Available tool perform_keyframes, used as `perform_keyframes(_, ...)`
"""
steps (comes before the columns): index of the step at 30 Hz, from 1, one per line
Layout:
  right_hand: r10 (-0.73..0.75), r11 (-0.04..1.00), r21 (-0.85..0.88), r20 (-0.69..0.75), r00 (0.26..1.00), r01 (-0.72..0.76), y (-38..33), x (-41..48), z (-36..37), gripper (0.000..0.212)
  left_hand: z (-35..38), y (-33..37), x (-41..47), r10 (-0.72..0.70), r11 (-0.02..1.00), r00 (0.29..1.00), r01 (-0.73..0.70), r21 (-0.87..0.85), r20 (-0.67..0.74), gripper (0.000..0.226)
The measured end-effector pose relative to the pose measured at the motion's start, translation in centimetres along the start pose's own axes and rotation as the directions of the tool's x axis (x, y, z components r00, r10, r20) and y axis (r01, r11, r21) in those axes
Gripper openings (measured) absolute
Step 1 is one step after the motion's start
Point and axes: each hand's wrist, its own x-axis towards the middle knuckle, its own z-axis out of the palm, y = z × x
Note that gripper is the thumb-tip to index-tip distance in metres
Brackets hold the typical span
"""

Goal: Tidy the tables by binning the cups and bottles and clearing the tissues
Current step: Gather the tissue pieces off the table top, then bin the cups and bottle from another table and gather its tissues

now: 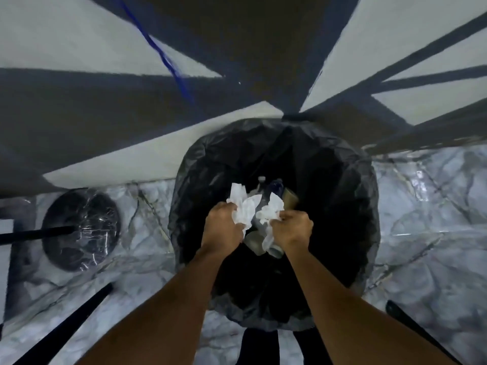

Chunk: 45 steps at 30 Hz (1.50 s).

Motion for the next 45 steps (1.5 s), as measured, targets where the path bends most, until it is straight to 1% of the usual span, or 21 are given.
perform_keyframes(2, 0.069, 0.998, 0.01, -0.02, 0.997, -0.069, 1.4, 2.4, 2.2, 0.02, 2.5, -1.1, 2.3, -0.009, 1.0, 1.0, 0.009, 0.004, 0.028, 0.045)
perform_keyframes(5, 0.066, 0.998, -0.019, -0.048, 0.997, -0.067, 2.4, 5.1, 4.4, 0.014, 5.1, -2.1, 4.9, -0.018, 0.999, 0.998, 0.016, 0.03, 0.062, 0.048)
perform_keyframes(8, 0.084, 0.992, -0.091, -0.021, 0.996, -0.085, 3.1, 7.5, 5.7, 0.017, 6.6, -2.9, 6.9, -0.029, 0.998, 0.995, 0.024, 0.059, 0.093, 0.052)
perform_keyframes(9, 0.093, 0.991, -0.099, -0.014, 0.996, -0.094, 3.2, 8.1, 6.0, 0.02, 6.9, -3.1, 7.4, -0.039, 0.997, 0.994, 0.032, 0.068, 0.102, 0.053)
perform_keyframes(11, 0.094, 0.988, -0.119, -0.019, 0.995, -0.096, 3.4, 8.8, 6.4, 0.035, 7.3, -3.3, 8.1, -0.06, 0.995, 0.99, 0.049, 0.091, 0.124, 0.055)
perform_keyframes(13, 0.084, 0.973, -0.215, -0.007, 0.996, -0.084, 3.3, 8.7, 6.2, 0.051, 7.3, -3.3, 8.4, -0.078, 0.992, 0.988, 0.063, 0.107, 0.137, 0.057)
perform_keyframes(14, 0.08, 0.964, -0.256, 0.001, 0.997, -0.077, 3.2, 8.4, 6.0, 0.055, 7.2, -3.2, 8.3, -0.086, 0.992, 0.987, 0.073, 0.102, 0.134, 0.057)
perform_keyframes(15, 0.073, 0.959, -0.275, 0.003, 0.997, -0.069, 2.9, 8.1, 5.4, 0.054, 6.9, -2.9, 8.0, -0.092, 0.992, 0.987, 0.08, 0.093, 0.13, 0.055)
perform_keyframes(18, 0.051, 0.959, -0.279, -0.008, 0.999, -0.052, 2.2, 6.9, 3.4, 0.037, 5.4, -1.5, 6.5, -0.084, 0.995, 0.988, 0.076, 0.068, 0.129, 0.051)
perform_keyframes(22, 0.042, 0.951, -0.308, 0.059, 0.997, -0.022, 0.1, 3.9, 0.0, 0.023, 2.2, 0.6, 3.1, -0.096, 0.995, 0.983, 0.091, 0.035, 0.155, 0.053)
perform_keyframes(26, -0.057, 0.923, -0.366, 0.174, 0.983, 0.119, -2.8, -0.1, -4.3, 0.02, -2.4, 2.9, -1.4, -0.098, 0.995, 0.987, 0.099, -0.004, 0.127, 0.033)
perform_keyframes(28, -0.121, 0.889, -0.402, 0.26, 0.958, 0.221, -4.5, -2.8, -6.7, 0.019, -5.3, 4.5, -4.1, -0.089, 0.996, 0.991, 0.091, -0.009, 0.101, 0.031)
perform_keyframes(31, -0.235, 0.798, -0.45, 0.38, 0.895, 0.401, -7.6, -7.6, -9.9, 0.021, -9.7, 7.3, -7.8, -0.087, 0.996, 0.995, 0.088, -0.026, 0.045, 0.038)
perform_keyframes(33, -0.293, 0.689, -0.501, 0.469, 0.833, 0.524, -10.3, -11.2, -11.7, 0.024, -12.9, 8.9, -10.3, -0.099, 0.994, 0.995, 0.098, -0.044, -0.025, 0.041)
perform_keyframes(35, -0.324, 0.597, -0.519, 0.542, 0.776, 0.612, -12.9, -14.7, -13.3, 0.028, -16.1, 10.2, -13.0, -0.146, 0.986, 0.986, 0.139, -0.091, -0.084, 0.044)
perform_keyframes(38, -0.39, 0.496, -0.508, 0.594, 0.703, 0.704, -16.8, -19.5, -15.2, 0.027, -20.8, 11.1, -17.8, -0.232, 0.961, 0.963, 0.205, -0.186, -0.136, 0.046)
perform_keyframes(40, -0.426, 0.403, -0.514, 0.627, 0.652, 0.758, -18.9, -22.8, -16.1, 0.029, -23.3, 11.0, -21.4, -0.28, 0.945, 0.946, 0.242, -0.219, -0.162, 0.043)
perform_keyframes(43, -0.432, 0.217, -0.493, 0.725, 0.536, 0.842, -20.7, -28.0, -15.7, 0.034, -26.3, 10.2, -27.2, -0.348, 0.918, 0.919, 0.293, -0.268, -0.187, 0.043)
perform_keyframes(45, -0.412, 0.102, -0.454, 0.79, 0.454, 0.885, -21.0, -31.9, -14.9, 0.033, -27.5, 9.3, -31.1, -0.428, 0.876, 0.884, 0.356, -0.325, -0.186, 0.043)
